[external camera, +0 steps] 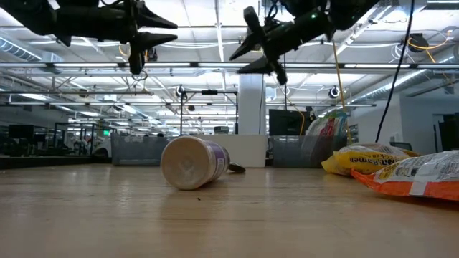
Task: Pick & Place Food Item
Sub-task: Put the white seasoning bottle into the white bin
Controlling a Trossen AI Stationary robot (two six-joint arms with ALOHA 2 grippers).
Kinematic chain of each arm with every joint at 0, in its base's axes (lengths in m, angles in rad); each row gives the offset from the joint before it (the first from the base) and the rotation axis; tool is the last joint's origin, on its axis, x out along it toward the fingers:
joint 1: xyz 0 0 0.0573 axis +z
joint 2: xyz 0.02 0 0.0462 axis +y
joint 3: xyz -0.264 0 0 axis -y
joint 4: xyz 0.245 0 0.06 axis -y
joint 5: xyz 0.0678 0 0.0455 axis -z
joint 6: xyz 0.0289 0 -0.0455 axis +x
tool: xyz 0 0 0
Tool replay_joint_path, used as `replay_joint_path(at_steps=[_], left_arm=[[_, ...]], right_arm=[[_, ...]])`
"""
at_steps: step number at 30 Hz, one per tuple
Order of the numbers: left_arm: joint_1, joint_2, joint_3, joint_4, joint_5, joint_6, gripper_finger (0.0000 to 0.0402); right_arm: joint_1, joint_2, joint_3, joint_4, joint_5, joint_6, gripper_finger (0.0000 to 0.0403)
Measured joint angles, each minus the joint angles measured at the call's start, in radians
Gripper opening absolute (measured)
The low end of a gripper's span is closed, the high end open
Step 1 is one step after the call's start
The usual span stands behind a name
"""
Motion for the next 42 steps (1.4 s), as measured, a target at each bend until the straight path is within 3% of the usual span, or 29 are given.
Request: replay_joint_path(at_steps=[7,13,20,28,36,42], left_arm=[[-0.037,0.056,0.004,0.060,0.014,0.074,0.0099],[-0.039,0.072,0.004,0.091,0.009,0.082,0.0099],[-0.037,0.071,0.004,0.100,-0.141,0.093,0.0099],[-0.037,0.071,0.004,0.224,-0.271,0.092,0.0099],[-0.037,0.071,0.004,0.371,-0.326,0.027,0.0099],[-0.040,0.071,0.004,0.382,-0.323,-0.007,0.0099]], right_arm=[[0.086,0.170,0.001,0.251,-0.003,0.088,0.0163],[0.123,0.239,0.001,0.396,-0.026,0.091,0.0163],[0.100,0.220,0.000,0.405,-0.158,0.032,0.0165],[0.046,0.156,0.000,0.440,-0.239,0.034,0.0160],[0.008,0.125,0.000,0.474,-0.202,0.069,0.0163],[0.007,0.125,0.000,0.510,-0.159,0.068,0.0162]])
